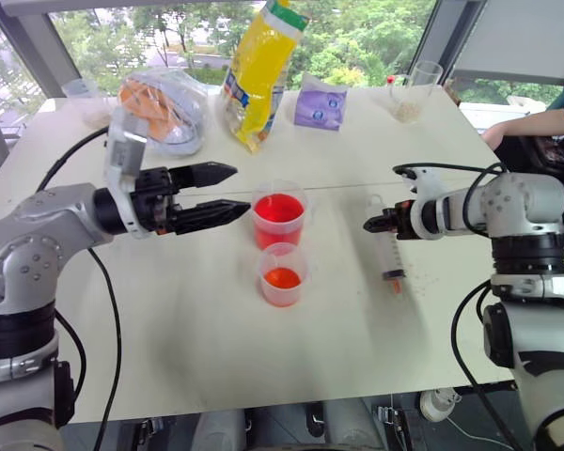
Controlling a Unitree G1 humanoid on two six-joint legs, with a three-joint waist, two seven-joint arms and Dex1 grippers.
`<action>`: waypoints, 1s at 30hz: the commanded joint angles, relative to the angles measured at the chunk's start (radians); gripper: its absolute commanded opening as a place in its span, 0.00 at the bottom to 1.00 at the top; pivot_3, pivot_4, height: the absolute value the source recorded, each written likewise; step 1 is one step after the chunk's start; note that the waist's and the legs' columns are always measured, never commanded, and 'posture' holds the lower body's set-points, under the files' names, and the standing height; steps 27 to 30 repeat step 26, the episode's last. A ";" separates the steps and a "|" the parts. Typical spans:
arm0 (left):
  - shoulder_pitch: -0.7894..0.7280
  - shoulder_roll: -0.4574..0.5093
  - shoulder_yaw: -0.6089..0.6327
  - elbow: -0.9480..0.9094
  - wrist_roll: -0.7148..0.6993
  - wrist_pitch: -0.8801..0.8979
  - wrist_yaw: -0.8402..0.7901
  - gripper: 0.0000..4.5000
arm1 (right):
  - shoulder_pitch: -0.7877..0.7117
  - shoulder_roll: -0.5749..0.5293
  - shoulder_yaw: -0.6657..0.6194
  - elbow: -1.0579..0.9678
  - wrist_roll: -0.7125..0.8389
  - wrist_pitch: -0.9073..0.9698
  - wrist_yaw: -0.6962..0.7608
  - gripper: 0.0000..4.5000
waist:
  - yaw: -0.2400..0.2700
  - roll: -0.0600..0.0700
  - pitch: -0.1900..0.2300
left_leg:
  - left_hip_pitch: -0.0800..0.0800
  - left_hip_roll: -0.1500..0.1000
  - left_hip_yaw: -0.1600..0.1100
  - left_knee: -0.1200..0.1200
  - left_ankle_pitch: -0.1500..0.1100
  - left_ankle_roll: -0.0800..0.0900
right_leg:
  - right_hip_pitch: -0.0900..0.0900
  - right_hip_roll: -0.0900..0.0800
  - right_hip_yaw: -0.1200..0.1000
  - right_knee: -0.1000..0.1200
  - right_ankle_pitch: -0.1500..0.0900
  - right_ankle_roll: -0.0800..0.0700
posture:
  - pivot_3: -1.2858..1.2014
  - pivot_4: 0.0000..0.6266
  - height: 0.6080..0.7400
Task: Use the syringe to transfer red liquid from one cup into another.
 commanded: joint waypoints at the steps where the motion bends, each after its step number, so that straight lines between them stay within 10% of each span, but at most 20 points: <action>1: 0.004 0.016 0.017 -0.035 -0.022 -0.004 0.011 0.94 | 0.007 0.003 0.014 -0.002 -0.044 -0.028 0.044 0.43 | 0.001 0.000 0.000 | 0.000 0.000 0.000 0.000 0.000 0.000 | 0.000 0.000 0.000 0.000 0.000 0.000 | 0.52 0.24 1.00; 6: 0.041 0.032 0.019 -0.062 -0.026 0.000 0.020 0.95 | 0.013 0.018 0.014 0.008 -0.089 -0.039 0.079 0.97 | 0.001 0.000 0.000 | 0.000 0.000 0.000 0.000 0.000 0.000 | 0.000 0.000 0.000 0.000 0.000 0.000 | 0.52 0.24 1.00; 14: 0.110 0.096 0.049 -0.087 -0.036 0.004 0.008 0.95 | 0.089 -0.218 0.178 -0.368 -0.115 -0.213 0.339 0.99 | 0.004 0.001 0.001 | 0.000 0.000 0.000 0.000 0.000 0.000 | 0.000 0.000 0.000 -0.001 0.000 0.000 | 0.52 0.24 1.00; 23: 0.198 0.172 0.086 -0.110 -0.033 -0.010 -0.024 0.95 | 0.241 -0.501 0.004 -0.737 0.039 -0.385 0.737 0.99 | 0.009 0.001 0.002 | 0.000 0.001 -0.001 0.000 0.000 0.000 | 0.000 0.000 0.000 -0.001 -0.003 -0.002 | 0.52 0.24 1.00; 30: 0.217 0.183 0.099 -0.118 -0.040 -0.010 -0.022 0.95 | 0.310 -0.540 -0.062 -0.776 0.075 -0.407 0.781 0.99 | 0.008 0.001 0.002 | 0.000 0.001 0.000 0.000 0.000 0.000 | 0.001 -0.001 0.000 -0.003 -0.003 -0.002 | 0.52 0.24 1.00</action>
